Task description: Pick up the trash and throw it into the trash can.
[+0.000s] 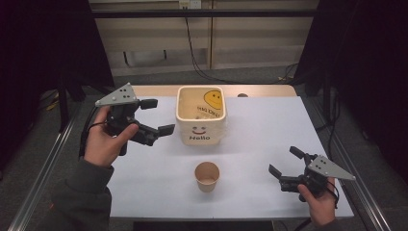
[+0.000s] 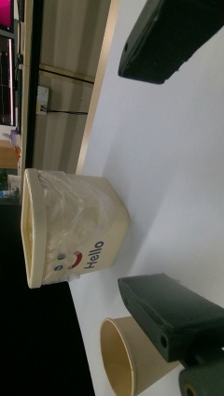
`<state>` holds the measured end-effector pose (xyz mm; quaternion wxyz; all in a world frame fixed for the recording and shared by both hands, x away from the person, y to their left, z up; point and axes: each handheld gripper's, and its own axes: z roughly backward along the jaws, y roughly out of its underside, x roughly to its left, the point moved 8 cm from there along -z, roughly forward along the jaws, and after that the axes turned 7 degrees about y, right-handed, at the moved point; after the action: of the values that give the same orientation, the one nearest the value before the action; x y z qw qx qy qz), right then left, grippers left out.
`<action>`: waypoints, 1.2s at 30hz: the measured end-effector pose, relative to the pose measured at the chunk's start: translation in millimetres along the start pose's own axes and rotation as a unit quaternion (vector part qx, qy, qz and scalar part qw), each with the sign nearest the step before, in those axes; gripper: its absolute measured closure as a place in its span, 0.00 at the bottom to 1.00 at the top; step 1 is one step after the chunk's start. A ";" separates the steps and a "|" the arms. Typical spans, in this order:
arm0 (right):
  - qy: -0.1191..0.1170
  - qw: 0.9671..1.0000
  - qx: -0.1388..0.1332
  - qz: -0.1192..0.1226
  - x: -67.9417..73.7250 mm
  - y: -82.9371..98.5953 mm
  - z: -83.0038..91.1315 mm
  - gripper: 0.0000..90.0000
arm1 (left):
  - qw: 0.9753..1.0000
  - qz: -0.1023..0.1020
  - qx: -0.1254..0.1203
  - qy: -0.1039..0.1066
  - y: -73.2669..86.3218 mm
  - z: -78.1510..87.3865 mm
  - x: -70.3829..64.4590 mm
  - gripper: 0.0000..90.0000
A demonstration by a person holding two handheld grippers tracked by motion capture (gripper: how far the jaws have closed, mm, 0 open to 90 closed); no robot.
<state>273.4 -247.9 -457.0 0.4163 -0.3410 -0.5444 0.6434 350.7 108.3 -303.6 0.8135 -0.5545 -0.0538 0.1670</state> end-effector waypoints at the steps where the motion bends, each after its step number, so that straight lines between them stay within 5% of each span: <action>1: 0.000 1.000 0.000 0.000 0.0 0.0 0.0 0.01 | 1.000 -0.001 0.007 0.003 -0.9 -2.3 -1.1 0.00; 13: -0.001 1.000 0.001 0.001 0.1 0.3 -0.1 0.01 | 0.997 0.005 0.077 0.022 -1.6 -20.2 -8.3 0.00; 23: -0.003 1.000 0.002 0.001 0.4 0.5 -0.5 0.01 | 0.989 -0.009 0.143 0.042 -3.1 -35.7 -19.9 0.01; 33: -0.003 1.000 0.003 0.004 0.1 0.8 -0.2 0.01 | 0.974 -0.020 0.217 0.067 0.4 -53.6 -32.1 0.01; 36: -0.004 1.000 0.005 0.005 -0.1 1.2 -0.2 0.01 | 0.967 -0.026 0.243 0.070 2.6 -57.4 -34.1 0.01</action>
<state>273.5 -247.9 -458.1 0.4125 -0.3395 -0.5410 0.6495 333.8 47.1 -324.5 0.9296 -0.3489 0.0314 0.1149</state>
